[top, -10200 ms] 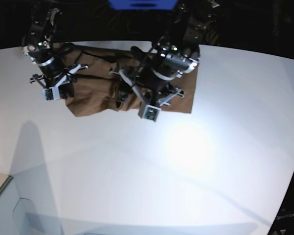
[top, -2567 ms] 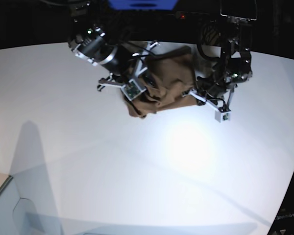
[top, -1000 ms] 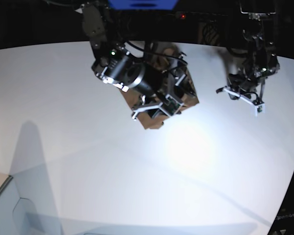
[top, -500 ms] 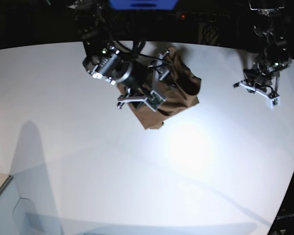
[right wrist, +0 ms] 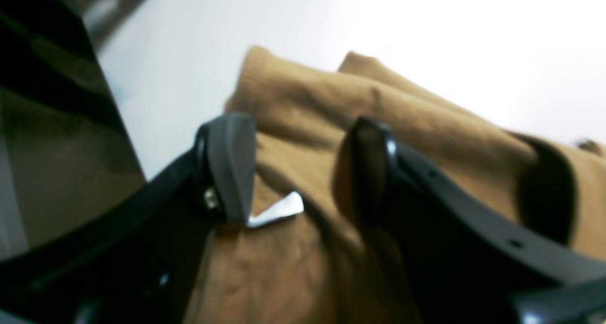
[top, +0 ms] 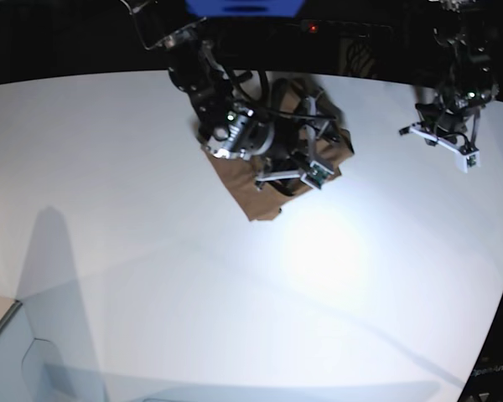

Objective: Layout the t-shirt on the table in an organized manner, then fold the t-shirt properly
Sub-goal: 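Grasp the bundle edges with both grippers and press the fold together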

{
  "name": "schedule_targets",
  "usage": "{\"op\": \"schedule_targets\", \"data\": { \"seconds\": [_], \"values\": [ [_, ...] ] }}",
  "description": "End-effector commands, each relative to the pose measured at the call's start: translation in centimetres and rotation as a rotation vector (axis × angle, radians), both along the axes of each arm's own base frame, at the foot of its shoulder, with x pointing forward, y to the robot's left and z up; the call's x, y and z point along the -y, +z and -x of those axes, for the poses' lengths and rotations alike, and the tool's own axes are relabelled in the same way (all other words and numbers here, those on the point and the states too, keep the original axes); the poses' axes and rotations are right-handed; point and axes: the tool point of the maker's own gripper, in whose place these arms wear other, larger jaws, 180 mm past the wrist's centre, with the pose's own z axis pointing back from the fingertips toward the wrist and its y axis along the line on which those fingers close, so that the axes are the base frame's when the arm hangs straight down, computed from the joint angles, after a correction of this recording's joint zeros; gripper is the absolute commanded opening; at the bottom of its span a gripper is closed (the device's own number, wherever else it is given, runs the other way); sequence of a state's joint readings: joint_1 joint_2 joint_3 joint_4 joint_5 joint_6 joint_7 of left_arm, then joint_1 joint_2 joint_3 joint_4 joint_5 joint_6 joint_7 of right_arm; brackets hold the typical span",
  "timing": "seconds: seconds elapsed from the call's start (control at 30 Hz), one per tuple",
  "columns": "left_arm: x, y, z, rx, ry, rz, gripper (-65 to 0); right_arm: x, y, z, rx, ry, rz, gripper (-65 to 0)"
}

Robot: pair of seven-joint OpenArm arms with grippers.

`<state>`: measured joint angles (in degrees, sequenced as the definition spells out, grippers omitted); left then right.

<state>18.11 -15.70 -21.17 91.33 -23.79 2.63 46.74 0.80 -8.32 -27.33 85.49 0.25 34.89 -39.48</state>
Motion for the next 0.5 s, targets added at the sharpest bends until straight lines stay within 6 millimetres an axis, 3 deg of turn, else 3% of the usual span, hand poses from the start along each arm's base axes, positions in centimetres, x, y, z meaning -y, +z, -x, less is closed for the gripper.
{"op": "schedule_targets", "data": {
  "seconds": [0.0,0.2,0.3,0.4,0.47],
  "values": [
    [0.2,-0.8,1.6,-0.077,0.000,0.010,-65.0,-1.1,1.8,-1.1,0.042,-0.003,-0.075,-31.4],
    [0.3,-0.6,2.4,-0.084,-0.008,0.005,-65.0,-1.9,0.9,-2.7,0.046,-0.010,-0.139,-31.0],
    [0.4,-0.9,2.9,-0.095,-0.011,0.005,-65.0,-1.2,1.3,-3.8,0.060,-0.043,-0.147,-31.0],
    [1.0,-0.2,3.1,-0.079,-0.030,0.003,-65.0,0.6,4.2,-5.6,0.134,-0.115,-0.189,-31.0],
    [1.8,0.7,2.7,-0.041,-0.030,0.028,-64.6,1.4,6.0,-5.7,0.178,-0.146,-0.218,-31.0]
  ]
}}
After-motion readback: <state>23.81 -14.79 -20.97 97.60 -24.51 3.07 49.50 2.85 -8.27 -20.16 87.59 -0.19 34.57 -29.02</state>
